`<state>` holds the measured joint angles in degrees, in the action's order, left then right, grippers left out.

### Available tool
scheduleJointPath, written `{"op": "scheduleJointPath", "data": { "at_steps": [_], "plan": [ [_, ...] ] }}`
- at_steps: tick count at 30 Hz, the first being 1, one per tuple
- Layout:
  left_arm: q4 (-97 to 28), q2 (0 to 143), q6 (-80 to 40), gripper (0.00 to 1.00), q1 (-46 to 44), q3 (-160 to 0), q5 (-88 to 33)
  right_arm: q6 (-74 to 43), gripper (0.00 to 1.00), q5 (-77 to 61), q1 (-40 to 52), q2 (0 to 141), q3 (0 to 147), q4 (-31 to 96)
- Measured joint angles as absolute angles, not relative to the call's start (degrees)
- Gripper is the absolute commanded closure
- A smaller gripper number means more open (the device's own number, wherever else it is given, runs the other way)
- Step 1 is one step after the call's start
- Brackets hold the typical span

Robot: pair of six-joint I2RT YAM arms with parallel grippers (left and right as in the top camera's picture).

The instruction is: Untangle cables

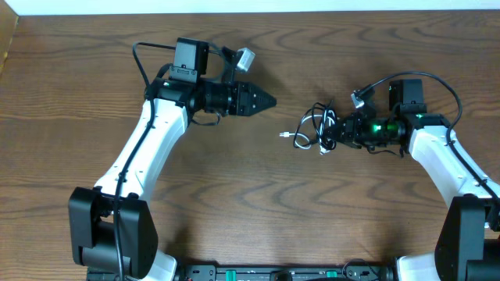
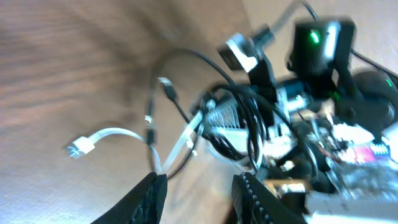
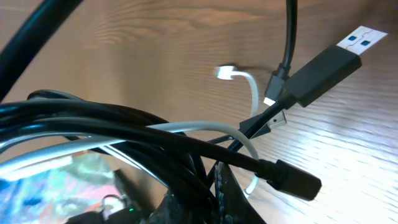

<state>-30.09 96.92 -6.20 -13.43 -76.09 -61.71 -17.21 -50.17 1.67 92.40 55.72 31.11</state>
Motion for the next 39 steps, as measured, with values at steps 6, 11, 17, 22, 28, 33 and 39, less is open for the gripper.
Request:
{"op": "scheduleJointPath", "data": {
  "at_steps": [6,11,17,22,28,33,39],
  "plan": [
    [-30.6,97.0,-2.5,0.59,-19.6,-76.1,-64.8,-17.1,0.99,-52.9,1.7,92.4,55.7,31.0],
    [-28.3,97.4,-2.2,0.56,-24.8,-76.1,-64.9,-17.1,0.99,-53.4,1.7,92.4,55.7,31.0],
    [-25.4,98.3,-7.4,0.56,-28.1,-76.1,-58.4,-17.1,0.99,-53.6,1.7,92.4,55.7,31.0],
    [-21.7,98.4,-11.0,0.56,-29.6,-76.1,-52.7,-17.1,0.99,-53.7,1.7,92.4,55.7,31.0],
    [-18.9,100.2,-14.7,0.80,-32.1,-76.1,-47.9,-17.1,0.99,-52.1,1.6,92.4,55.7,31.0],
    [-18.8,102.0,-15.9,0.93,-33.3,-76.1,-47.1,-16.9,0.96,-50.4,1.4,92.9,55.4,31.2],
    [-19.5,102.5,-16.2,0.93,-32.1,-76.1,-45.7,-16.5,0.64,-51.2,0.5,92.9,55.3,31.0]
  ]
}}
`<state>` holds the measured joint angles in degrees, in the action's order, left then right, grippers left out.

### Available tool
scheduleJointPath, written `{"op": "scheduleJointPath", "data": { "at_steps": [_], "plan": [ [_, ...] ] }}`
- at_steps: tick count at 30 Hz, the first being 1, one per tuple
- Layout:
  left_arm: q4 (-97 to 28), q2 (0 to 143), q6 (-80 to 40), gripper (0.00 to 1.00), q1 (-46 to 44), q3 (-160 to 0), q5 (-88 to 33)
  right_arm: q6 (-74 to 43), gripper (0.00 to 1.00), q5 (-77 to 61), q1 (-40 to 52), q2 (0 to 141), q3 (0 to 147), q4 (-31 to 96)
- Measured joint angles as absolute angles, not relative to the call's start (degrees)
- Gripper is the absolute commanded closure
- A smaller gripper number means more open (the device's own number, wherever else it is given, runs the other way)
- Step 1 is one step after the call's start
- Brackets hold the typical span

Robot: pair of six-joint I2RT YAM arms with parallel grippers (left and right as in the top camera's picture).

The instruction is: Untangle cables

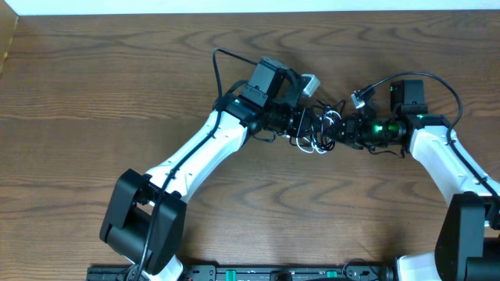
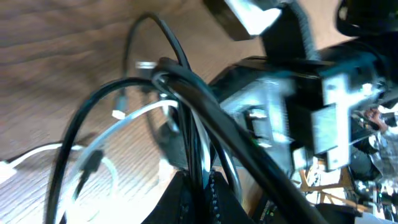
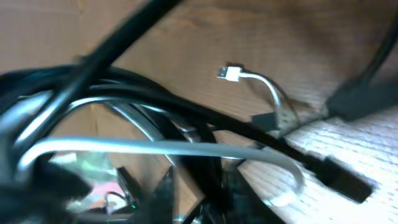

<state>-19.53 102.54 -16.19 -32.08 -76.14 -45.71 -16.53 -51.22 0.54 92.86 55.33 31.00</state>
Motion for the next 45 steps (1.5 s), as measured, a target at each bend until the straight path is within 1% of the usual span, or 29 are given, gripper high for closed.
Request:
{"op": "scheduleJointPath", "data": {
  "at_steps": [1,2,6,8,11,14,19,24,27,30,31,33,34,35,37,38,41,45],
  "plan": [
    [-20.1,102.7,-16.2,0.93,-31.6,-76.1,-45.4,-16.5,0.57,-51.7,0.2,92.9,55.3,31.0],
    [-21.2,102.8,-16.3,0.93,-30.9,-76.1,-44.8,-16.2,0.54,-52.2,-0.3,92.9,55.3,30.9],
    [-27.4,103.5,-16.3,0.93,-28.3,-76.1,-40.9,-16.0,0.48,-54.3,-2.9,92.8,55.5,30.8],
    [-30.1,103.7,-16.3,0.92,-27.4,-76.1,-38.0,-15.4,0.42,-56.0,-2.9,92.5,55.6,30.1],
    [-32.5,103.8,-16.8,0.92,-27.2,-76.1,-34.0,-14.4,0.42,-57.9,-0.3,90.6,55.9,27.6],
    [-32.8,103.8,-19.2,0.93,-27.4,-76.1,-32.4,-14.1,0.40,-58.3,4.9,89.1,56.4,24.7],
    [-32.8,103.8,-29.8,0.93,-27.4,-76.1,-30.9,-13.8,0.39,-54.8,12.9,88.8,56.6,22.4],
    [-33.0,103.8,-38.8,0.92,-27.4,-76.1,-31.1,-13.8,0.40,-48.5,15.3,88.8,56.6,22.3],
    [-33.0,103.8,-40.9,0.93,-27.4,-76.1,-32.8,-13.7,0.41,-43.5,15.8,88.8,56.6,22.2],
    [-33.0,103.8,-41.8,0.93,-27.4,-76.1,-35.8,-13.7,0.51,-38.2,16.7,88.8,56.6,21.6],
    [-33.0,103.8,-41.6,0.92,-27.4,-76.1,-36.4,-13.6,0.62,-37.3,16.8,88.8,56.6,21.6],
    [-33.0,103.8,-39.6,0.93,-27.4,-76.1,-38.9,-14.7,0.76,-33.2,17.2,88.8,56.6,21.6],
    [-33.0,103.8,-38.7,0.92,-27.4,-76.1,-39.7,-15.1,0.79,-32.0,17.2,88.8,56.6,21.6],
    [-33.0,103.8,-37.4,0.93,-27.4,-76.1,-40.7,-16.5,0.88,-29.8,17.2,88.8,56.6,21.9],
    [-33.1,103.8,-34.2,0.93,-27.4,-76.1,-42.9,-19.7,0.96,-25.3,17.2,88.8,56.7,23.6],
    [-33.0,103.8,-32.8,0.92,-27.4,-76.1,-44.0,-21.4,0.99,-22.7,17.2,88.8,56.8,25.1],
    [-32.7,103.8,-28.2,0.92,-26.9,-76.1,-47.9,-27.1,0.99,-14.3,17.1,88.8,56.9,31.7],
    [-32.4,103.8,-23.1,0.92,-24.4,-76.1,-53.7,-31.5,0.99,-4.5,15.4,88.8,57.1,40.0]
  ]
}}
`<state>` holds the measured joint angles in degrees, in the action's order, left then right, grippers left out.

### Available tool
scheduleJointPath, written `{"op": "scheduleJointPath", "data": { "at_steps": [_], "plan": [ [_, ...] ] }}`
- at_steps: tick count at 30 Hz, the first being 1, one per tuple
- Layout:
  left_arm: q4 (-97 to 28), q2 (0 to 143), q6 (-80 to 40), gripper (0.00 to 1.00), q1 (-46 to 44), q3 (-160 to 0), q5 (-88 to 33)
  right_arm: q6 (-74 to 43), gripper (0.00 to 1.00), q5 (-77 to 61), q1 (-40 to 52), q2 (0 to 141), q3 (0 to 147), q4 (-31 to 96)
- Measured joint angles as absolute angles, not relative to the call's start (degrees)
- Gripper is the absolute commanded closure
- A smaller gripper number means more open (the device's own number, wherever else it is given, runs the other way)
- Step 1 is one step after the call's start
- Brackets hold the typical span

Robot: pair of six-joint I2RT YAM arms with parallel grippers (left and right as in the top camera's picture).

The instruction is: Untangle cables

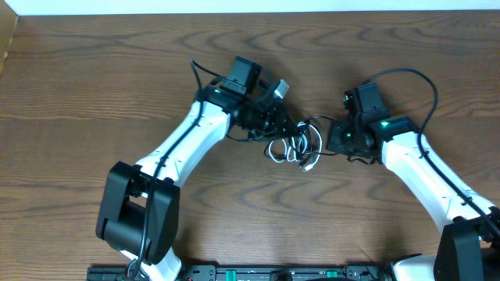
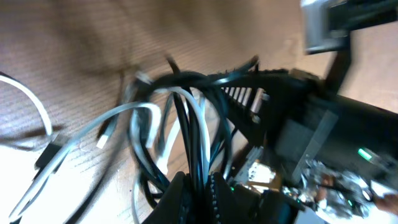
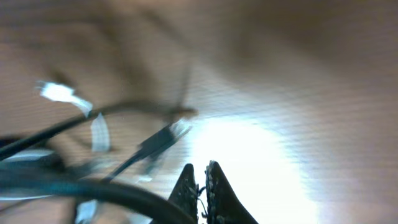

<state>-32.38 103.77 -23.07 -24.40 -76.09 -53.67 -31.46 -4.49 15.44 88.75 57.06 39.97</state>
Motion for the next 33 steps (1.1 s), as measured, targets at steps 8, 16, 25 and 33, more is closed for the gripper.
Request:
{"op": "scheduleJointPath", "data": {
  "at_steps": [8,16,25,33],
  "plan": [
    [-32.6,100.0,-17.8,0.93,-15.7,-76.1,-57.3,-33.3,0.99,1.3,4.1,88.8,57.3,46.8],
    [-33.4,96.1,-16.4,0.93,-8.4,-76.1,-56.7,-26.2,0.99,-4.1,-2.1,88.8,57.3,46.9],
    [-42.4,96.1,-13.6,0.92,-8.2,-76.1,-50.5,-17.8,0.99,-15.1,-2.0,88.8,57.3,47.4],
    [-44.8,96.1,-12.9,0.25,-15.0,-76.1,-40.2,-15.0,0.99,-20.1,0.3,88.8,57.3,47.8]
  ]
}}
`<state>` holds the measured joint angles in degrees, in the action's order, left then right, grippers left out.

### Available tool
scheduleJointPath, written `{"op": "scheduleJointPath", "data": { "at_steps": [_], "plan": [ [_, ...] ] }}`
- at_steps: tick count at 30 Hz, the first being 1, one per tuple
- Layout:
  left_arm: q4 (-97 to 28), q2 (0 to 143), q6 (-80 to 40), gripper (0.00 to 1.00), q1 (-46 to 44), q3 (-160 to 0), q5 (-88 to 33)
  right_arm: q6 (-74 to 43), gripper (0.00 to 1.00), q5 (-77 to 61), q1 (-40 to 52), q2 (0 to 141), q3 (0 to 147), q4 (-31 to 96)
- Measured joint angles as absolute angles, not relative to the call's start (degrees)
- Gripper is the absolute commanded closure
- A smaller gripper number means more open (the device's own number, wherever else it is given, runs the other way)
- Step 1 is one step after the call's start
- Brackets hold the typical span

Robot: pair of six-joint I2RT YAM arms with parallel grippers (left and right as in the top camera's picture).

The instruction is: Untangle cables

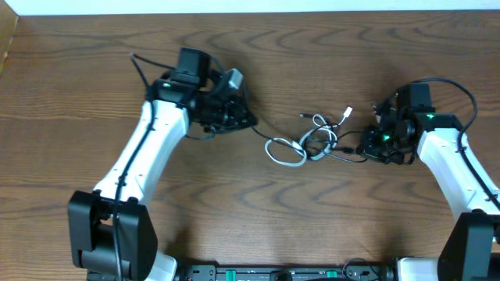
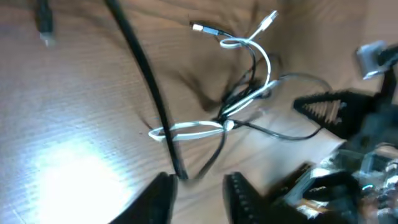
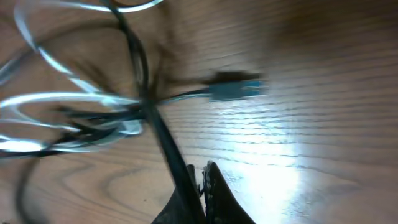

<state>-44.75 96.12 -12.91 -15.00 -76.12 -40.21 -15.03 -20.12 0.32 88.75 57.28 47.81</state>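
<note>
A loose tangle of black and white cables (image 1: pixel 316 140) lies mid-table, with a white loop (image 1: pixel 286 153) at its left. A black cable (image 2: pixel 146 87) runs from the tangle toward my left gripper (image 1: pixel 245 120), whose jaws stand open (image 2: pixel 198 186), the cable's end lying just before them. My right gripper (image 1: pixel 366 147) is right of the tangle, shut (image 3: pixel 200 180) on a black cable (image 3: pixel 149 106) leading into the white loops (image 3: pixel 50 106). A dark USB plug (image 3: pixel 233 87) lies beside it.
Bare wooden table (image 1: pixel 250 226) lies all round. White connector ends (image 2: pixel 268 20) stick out at the tangle's far side. The right gripper's fingers (image 2: pixel 314 107) show in the left wrist view, beyond the tangle.
My left gripper was shut in the bundle; now it is open, up and to the left. The right gripper has moved right with a black cable. The bundle lies looser and wider.
First my left gripper stood open well left of the bundle, which the right gripper held. Then the left was shut in the bundle next to the right. Both then held it lower and further left. Now the arms are apart and the cables spread out.
</note>
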Motion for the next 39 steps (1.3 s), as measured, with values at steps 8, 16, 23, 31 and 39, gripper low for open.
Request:
{"op": "scheduleJointPath", "data": {
  "at_steps": [8,16,23,31,39],
  "plan": [
    [-34.1,96.4,-13.3,0.12,-22.2,-76.1,-35.0,-15.3,0.99,-19.7,0.5,88.8,57.3,48.3],
    [-20.4,105.8,-9.1,0.17,-29.2,-76.1,-35.9,-15.3,0.99,-19.6,0.5,88.8,57.3,48.1],
    [-20.9,110.2,-2.4,0.18,-32.6,-76.1,-38.0,-15.3,0.99,-19.5,0.5,88.7,57.3,47.8],
    [-20.9,112.6,2.3,0.57,-35.5,-76.1,-39.5,-15.3,0.99,-19.6,0.5,88.8,57.3,47.7],
    [-21.0,112.8,1.9,0.92,-35.4,-76.1,-28.2,-15.3,0.99,-19.6,1.2,88.8,57.3,47.5]
  ]
}}
